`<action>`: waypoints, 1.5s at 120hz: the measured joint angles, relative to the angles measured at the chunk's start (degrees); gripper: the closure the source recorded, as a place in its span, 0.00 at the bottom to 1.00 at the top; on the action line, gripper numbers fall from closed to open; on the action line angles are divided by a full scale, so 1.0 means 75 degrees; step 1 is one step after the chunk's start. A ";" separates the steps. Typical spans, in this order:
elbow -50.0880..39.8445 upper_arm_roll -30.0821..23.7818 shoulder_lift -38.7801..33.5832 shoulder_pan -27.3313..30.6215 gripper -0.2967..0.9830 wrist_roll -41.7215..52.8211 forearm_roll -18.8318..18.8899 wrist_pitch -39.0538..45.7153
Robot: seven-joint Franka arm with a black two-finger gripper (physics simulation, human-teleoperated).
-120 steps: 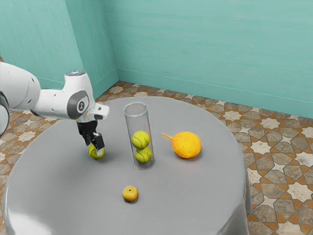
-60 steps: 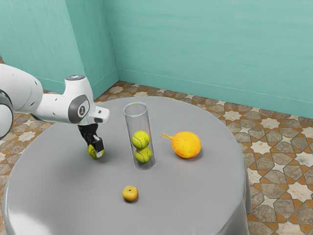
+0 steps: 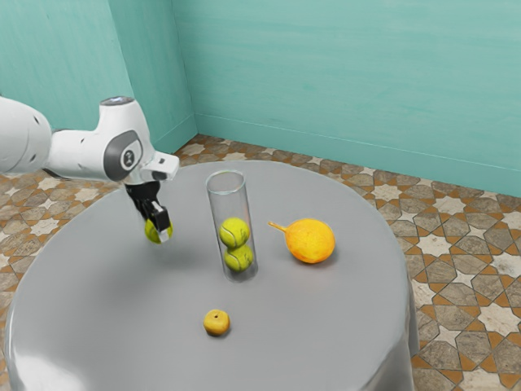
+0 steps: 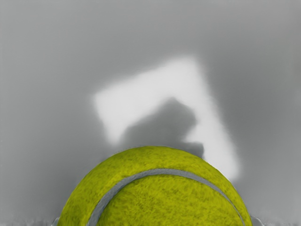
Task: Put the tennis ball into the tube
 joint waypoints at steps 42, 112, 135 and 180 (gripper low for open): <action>0.0030 -0.0362 -0.1744 -0.0035 0.57 -0.0029 0.0031 -0.1653; 0.1697 -0.1325 -0.2166 -0.0279 0.60 -0.0069 0.0032 -0.3257; 0.2195 -0.1349 -0.1744 -0.0642 0.56 -0.0079 0.0017 -0.3395; 0.2843 -0.1352 -0.0905 -0.0840 0.53 -0.0134 -0.0112 -0.3437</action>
